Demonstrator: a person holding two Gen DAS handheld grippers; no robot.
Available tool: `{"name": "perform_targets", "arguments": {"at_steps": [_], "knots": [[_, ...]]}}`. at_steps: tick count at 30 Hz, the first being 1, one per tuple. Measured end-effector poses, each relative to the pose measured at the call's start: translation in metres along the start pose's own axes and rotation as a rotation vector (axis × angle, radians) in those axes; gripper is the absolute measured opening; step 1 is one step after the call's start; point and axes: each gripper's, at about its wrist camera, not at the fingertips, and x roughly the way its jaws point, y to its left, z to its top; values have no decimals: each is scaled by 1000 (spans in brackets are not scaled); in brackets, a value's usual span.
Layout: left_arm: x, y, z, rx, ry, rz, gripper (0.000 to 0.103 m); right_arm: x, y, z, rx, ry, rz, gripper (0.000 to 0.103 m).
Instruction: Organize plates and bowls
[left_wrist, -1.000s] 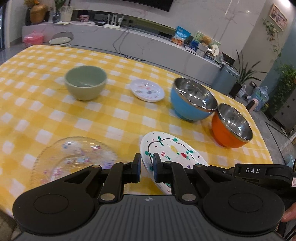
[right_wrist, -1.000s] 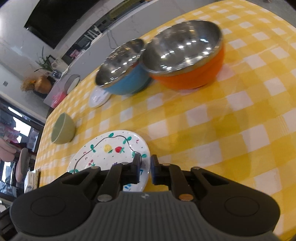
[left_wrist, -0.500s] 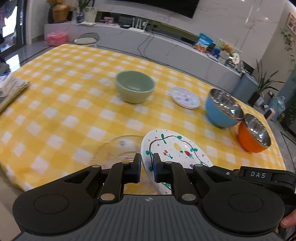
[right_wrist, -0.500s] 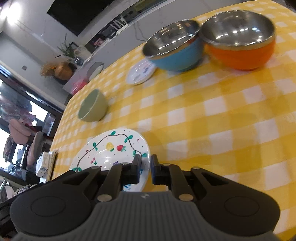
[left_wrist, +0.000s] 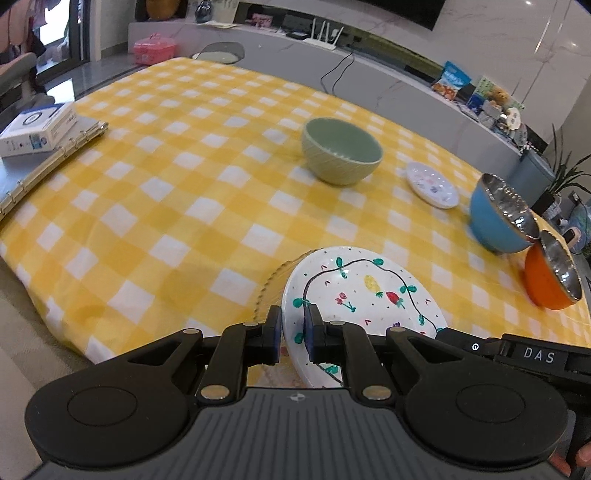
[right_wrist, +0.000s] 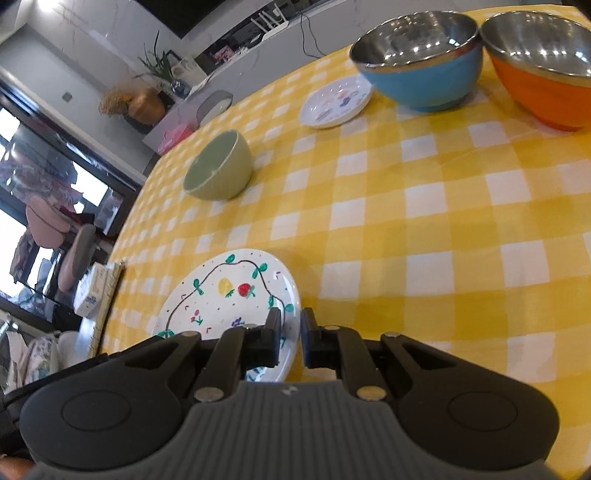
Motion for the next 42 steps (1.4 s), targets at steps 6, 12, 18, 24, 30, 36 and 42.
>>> {"name": "perform_targets", "arguments": {"at_steps": [6,12,18,24,30,36,42], "knots": [[5,9,-1,-21,13,18,14,8,8,-3,-48,14,-7,10],[8,12,-2,-21,11,25,14,9,15,-6,-104,6,-31,10],[7,9,-4,0,4,48,14,11,22,-10,-168,-8,-57,10],[10,1,-6,57,-13,93,14,11,29,-13,-227,-30,-82,10],[11,-2,-7,77,-22,114,14,11,29,-14,-242,-46,-82,11],[14,0,-6,59,-3,111,16,14,32,-19,-280,-55,-75,18],[5,1,-2,34,-16,94,16,1,35,-20,-314,-115,-91,31]]}}
